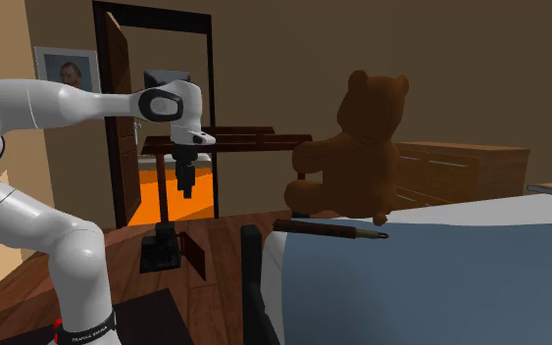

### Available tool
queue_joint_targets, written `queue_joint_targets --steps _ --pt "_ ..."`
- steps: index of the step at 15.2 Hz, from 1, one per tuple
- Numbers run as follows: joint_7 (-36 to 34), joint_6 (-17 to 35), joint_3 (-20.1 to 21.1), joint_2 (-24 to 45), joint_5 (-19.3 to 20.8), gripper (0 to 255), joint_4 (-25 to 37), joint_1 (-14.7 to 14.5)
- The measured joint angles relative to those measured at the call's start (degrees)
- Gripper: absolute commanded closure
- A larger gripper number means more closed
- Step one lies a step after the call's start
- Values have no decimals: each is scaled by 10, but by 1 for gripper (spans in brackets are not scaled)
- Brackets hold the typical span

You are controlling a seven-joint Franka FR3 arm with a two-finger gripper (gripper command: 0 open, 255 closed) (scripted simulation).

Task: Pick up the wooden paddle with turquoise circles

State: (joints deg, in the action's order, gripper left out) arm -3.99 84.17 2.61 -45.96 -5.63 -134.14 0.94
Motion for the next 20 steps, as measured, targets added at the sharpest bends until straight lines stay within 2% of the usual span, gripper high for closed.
queue_joint_targets --steps 3,10,20 --pt "-1 13 -6 21 5 0 9 8" --pt "-7 71 -38 142 31 0 78 46" --pt "-25 113 -84 315 46 0 222 89"
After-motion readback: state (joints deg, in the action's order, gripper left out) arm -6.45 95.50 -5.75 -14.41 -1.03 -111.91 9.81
